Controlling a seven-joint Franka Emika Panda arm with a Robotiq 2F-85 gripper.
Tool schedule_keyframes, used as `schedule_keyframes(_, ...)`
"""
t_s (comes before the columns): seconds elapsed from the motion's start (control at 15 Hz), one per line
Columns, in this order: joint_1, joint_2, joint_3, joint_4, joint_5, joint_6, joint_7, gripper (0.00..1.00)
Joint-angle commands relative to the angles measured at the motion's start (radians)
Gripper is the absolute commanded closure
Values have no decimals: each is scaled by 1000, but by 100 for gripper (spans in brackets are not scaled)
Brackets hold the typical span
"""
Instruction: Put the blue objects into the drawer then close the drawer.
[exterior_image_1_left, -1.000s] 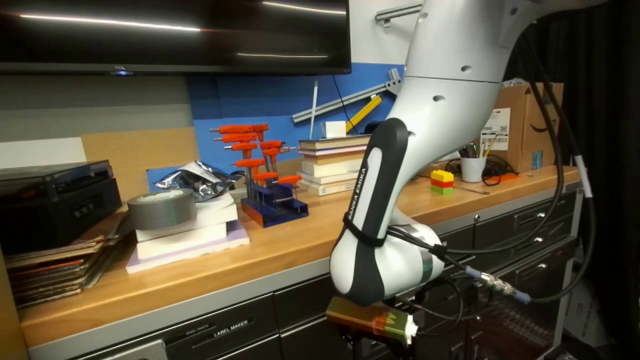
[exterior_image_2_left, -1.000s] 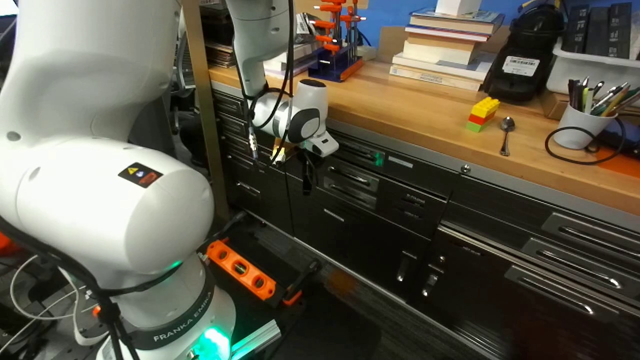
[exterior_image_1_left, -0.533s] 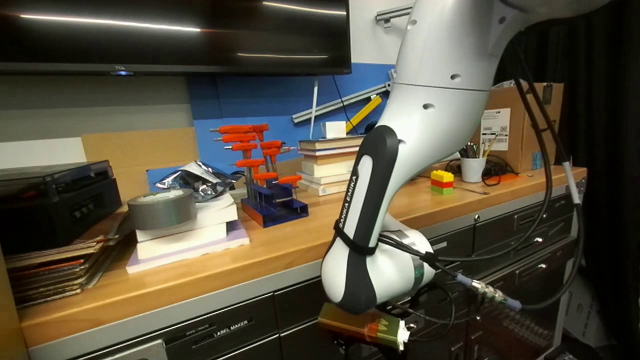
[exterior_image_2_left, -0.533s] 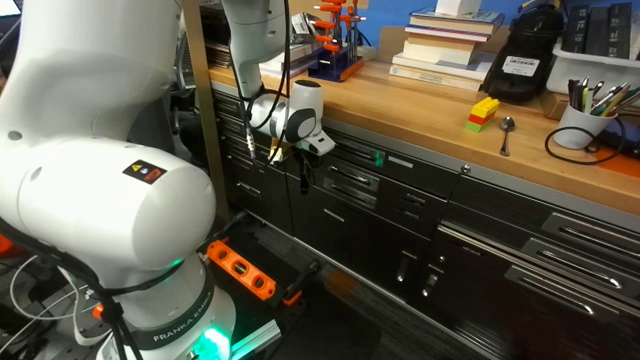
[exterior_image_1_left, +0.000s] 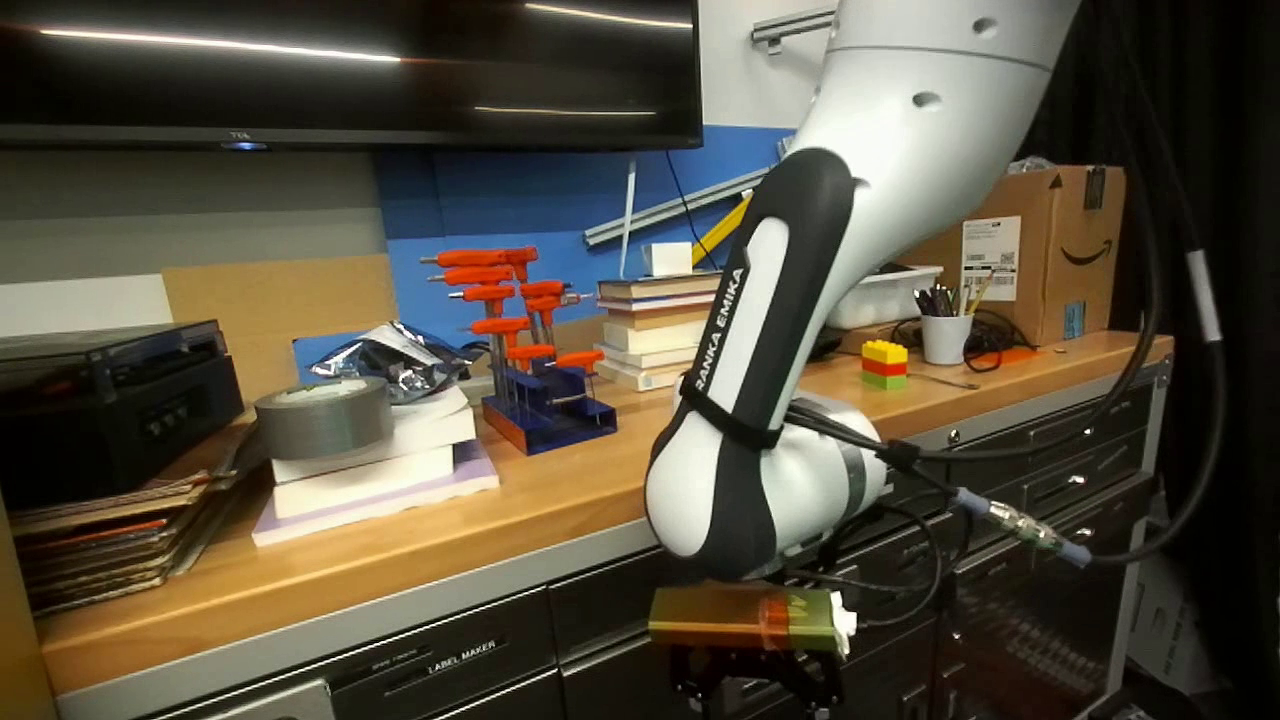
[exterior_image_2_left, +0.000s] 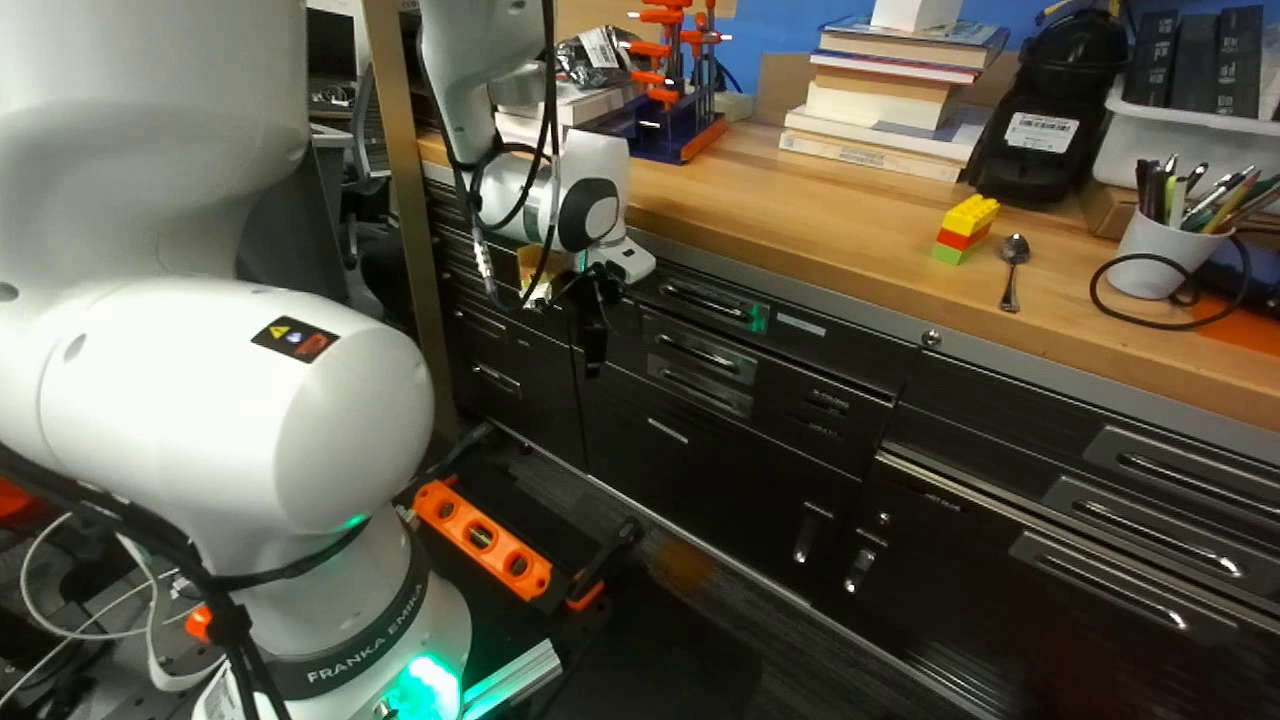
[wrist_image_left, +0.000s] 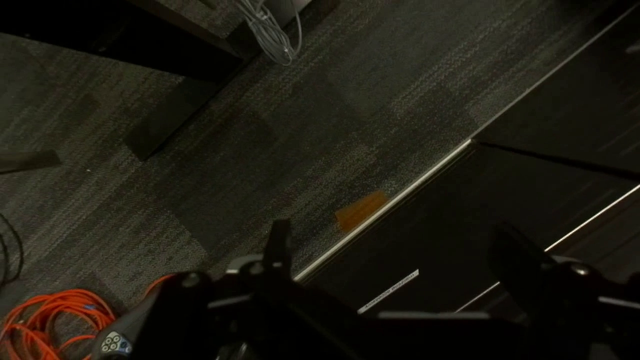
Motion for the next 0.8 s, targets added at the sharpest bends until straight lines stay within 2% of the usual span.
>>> schedule_keyframes(0.0, -56, -208, 54, -147, -24, -56, -113, 0)
schedule_keyframes(0.13, -92, -313, 84, -222, -2, -68, -201, 0)
schedule_keyframes(0.4, -168, -526, 120, -321, 44, -176, -422, 0)
schedule_keyframes(0.73, -230, -796, 87, -358, 58, -413, -672, 0)
